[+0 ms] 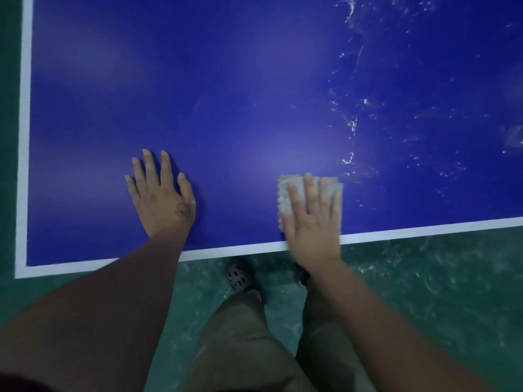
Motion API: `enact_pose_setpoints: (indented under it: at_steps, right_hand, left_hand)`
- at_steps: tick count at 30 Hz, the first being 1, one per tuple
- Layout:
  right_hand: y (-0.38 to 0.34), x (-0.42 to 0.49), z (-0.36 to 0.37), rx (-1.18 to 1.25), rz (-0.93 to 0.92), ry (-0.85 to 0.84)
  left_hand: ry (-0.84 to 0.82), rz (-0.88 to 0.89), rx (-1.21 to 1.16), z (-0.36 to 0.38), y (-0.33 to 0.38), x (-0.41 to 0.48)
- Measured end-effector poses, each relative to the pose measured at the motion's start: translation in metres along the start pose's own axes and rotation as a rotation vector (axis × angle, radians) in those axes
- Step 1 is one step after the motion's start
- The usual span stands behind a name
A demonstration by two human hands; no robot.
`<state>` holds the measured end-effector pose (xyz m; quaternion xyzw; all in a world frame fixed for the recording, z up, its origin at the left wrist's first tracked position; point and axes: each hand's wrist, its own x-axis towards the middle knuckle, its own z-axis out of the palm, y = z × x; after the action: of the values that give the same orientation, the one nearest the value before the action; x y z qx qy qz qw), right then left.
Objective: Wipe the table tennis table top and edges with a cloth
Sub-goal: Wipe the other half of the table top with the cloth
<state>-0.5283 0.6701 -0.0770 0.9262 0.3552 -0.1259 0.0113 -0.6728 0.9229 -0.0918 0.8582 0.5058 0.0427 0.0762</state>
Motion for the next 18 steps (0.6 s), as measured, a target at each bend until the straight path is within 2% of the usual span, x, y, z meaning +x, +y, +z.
enact_pose_setpoints:
  at_steps: [3, 6, 9, 13, 15, 18]
  right_hand:
    - [-0.024, -0.011, 0.009, 0.052, -0.173, -0.005]
    - [0.014, -0.017, 0.013, 0.060, -0.268, 0.011]
    - [0.085, -0.016, 0.008, 0.043, -0.207, 0.018]
    - [0.169, -0.015, -0.005, -0.030, -0.030, -0.008]
    - [0.176, -0.013, -0.008, -0.070, 0.015, -0.019]
    - [0.139, -0.006, -0.004, -0.048, -0.040, 0.027]
  left_hand:
    - [-0.009, 0.014, 0.032, 0.001, 0.001, -0.001]
    - [-0.005, 0.014, 0.039, 0.001, 0.013, -0.005]
    - [-0.001, 0.047, -0.015, 0.002, 0.047, -0.015]
    - [0.018, 0.144, -0.082, 0.016, 0.111, -0.018]
    - [0.019, 0.122, -0.137, 0.023, 0.148, -0.013]
    - [0.011, 0.079, -0.183, 0.031, 0.195, 0.004]
